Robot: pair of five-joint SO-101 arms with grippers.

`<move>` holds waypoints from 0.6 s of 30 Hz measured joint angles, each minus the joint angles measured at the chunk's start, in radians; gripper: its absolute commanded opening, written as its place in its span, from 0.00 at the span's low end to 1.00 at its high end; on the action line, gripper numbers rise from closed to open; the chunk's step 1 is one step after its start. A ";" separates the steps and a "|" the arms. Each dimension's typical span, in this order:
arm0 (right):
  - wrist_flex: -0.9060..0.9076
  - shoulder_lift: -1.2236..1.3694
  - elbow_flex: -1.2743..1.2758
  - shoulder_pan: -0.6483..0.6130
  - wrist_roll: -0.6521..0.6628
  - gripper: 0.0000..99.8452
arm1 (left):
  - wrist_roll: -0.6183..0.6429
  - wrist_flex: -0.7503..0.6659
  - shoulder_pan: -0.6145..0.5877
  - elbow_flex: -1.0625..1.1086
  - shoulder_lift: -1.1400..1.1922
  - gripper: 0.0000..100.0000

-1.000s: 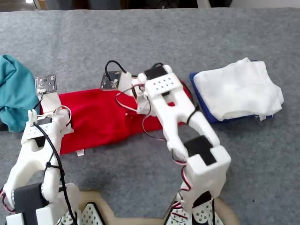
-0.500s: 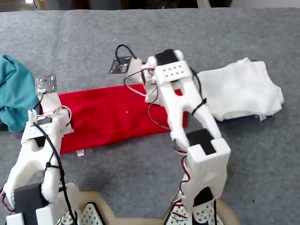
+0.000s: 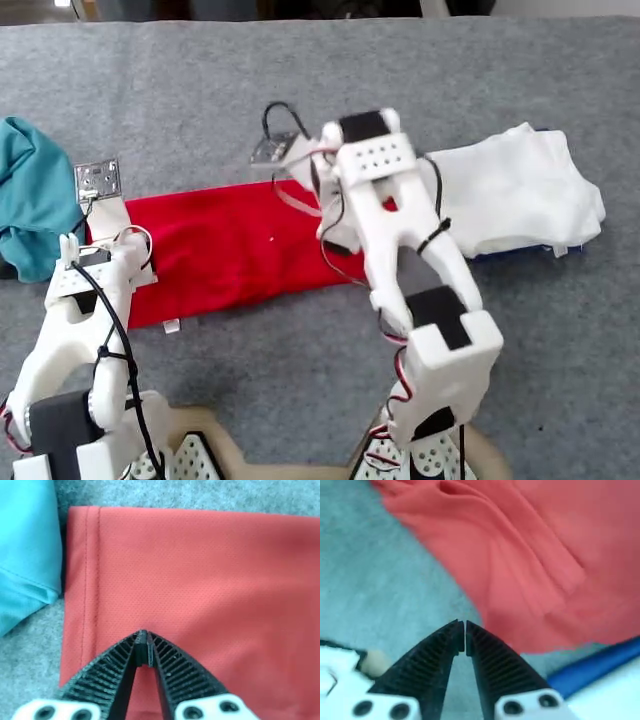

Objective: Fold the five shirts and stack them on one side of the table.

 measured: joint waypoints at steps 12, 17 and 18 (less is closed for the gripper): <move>-0.463 0.018 0.215 0.155 -0.018 0.01 | 0.000 0.000 0.000 0.000 0.000 0.03; -0.483 0.028 0.213 0.153 -0.018 0.01 | 0.000 0.000 0.000 0.000 0.000 0.03; -0.489 0.028 0.213 0.153 -0.018 0.01 | 0.000 0.000 0.000 0.000 0.000 0.03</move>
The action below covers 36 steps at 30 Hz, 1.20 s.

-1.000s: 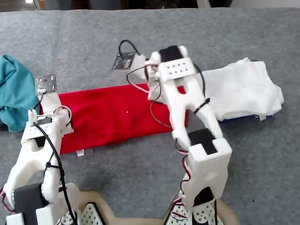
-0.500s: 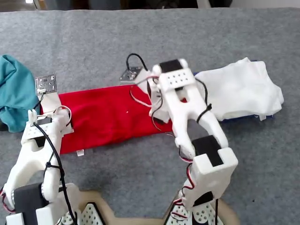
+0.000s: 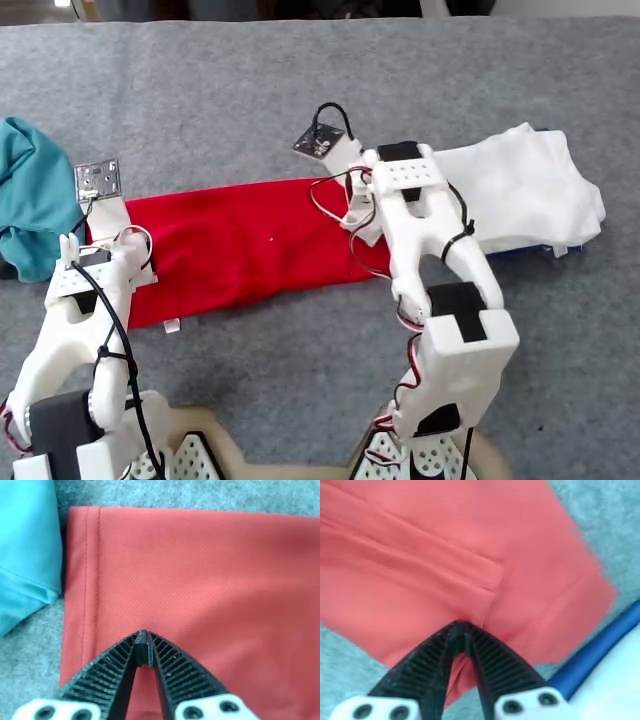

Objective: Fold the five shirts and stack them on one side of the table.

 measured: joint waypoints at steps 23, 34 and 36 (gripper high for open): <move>-0.140 -0.060 0.109 -0.034 0.000 0.01 | 0.000 0.097 -0.028 -0.109 -0.005 0.03; 0.006 -0.005 -0.015 -0.005 -0.002 0.01 | -0.009 0.572 -0.110 -0.578 -0.005 0.09; 0.052 -0.032 -0.069 -0.005 -0.002 0.01 | -0.071 0.675 -0.115 -0.658 -0.005 0.14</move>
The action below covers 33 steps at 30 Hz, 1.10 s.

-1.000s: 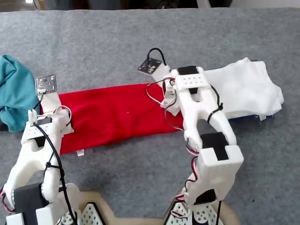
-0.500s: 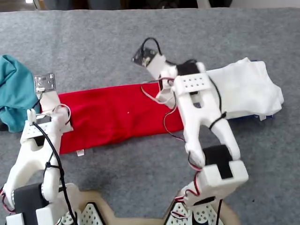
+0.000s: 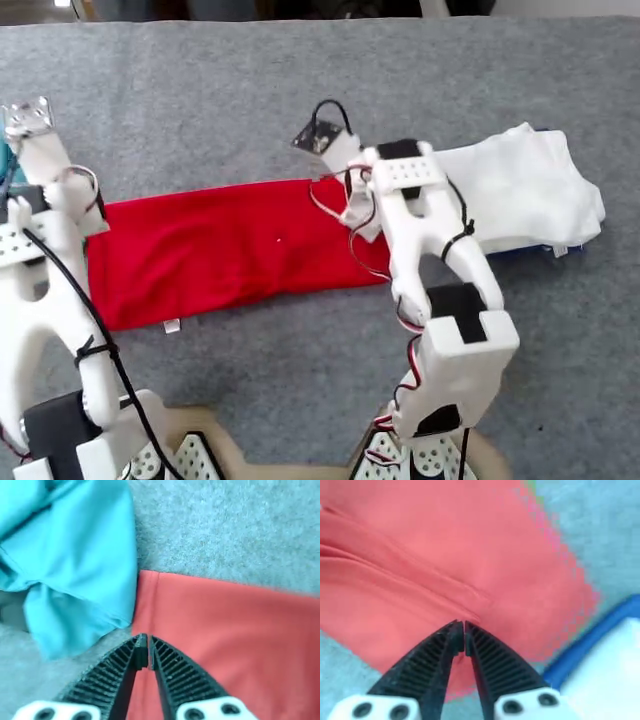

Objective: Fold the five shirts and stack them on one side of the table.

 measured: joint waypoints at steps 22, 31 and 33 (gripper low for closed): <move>0.206 -0.110 -0.239 -0.066 -0.017 0.01 | -0.068 -0.021 -0.183 0.087 0.308 0.26; 0.206 -0.110 -0.239 -0.106 -0.057 0.01 | -0.034 -0.029 -0.183 0.081 0.445 0.24; 0.206 -0.110 -0.239 -0.106 -0.061 0.01 | -0.029 -0.029 -0.183 0.064 0.474 0.24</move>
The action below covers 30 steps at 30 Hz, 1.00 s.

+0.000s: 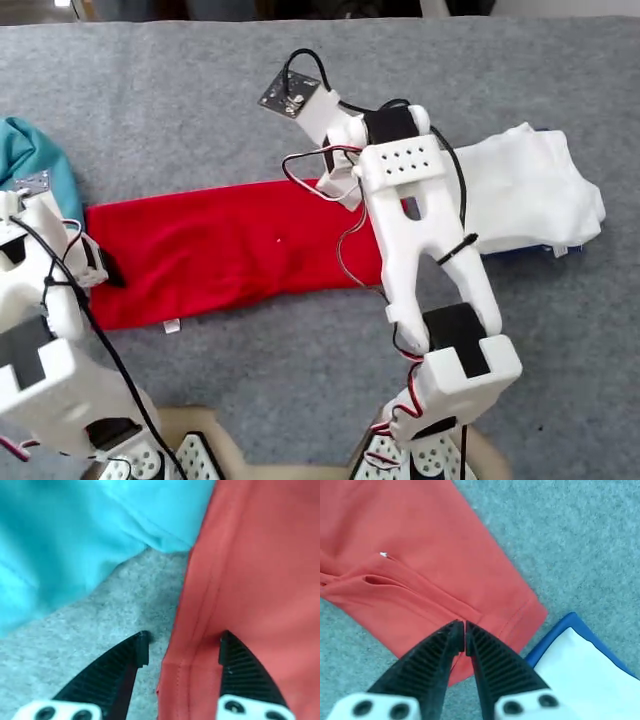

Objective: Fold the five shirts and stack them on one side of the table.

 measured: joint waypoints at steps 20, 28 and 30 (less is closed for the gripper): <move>0.037 0.000 -0.133 0.000 -0.002 0.01 | 0.068 0.147 0.120 -0.212 0.201 0.07; 0.064 0.000 -0.236 0.002 -0.002 0.01 | 0.077 0.158 0.186 -0.256 0.212 0.03; 0.064 0.000 -0.275 0.002 -0.002 0.01 | 0.077 0.167 0.187 -0.272 0.215 0.03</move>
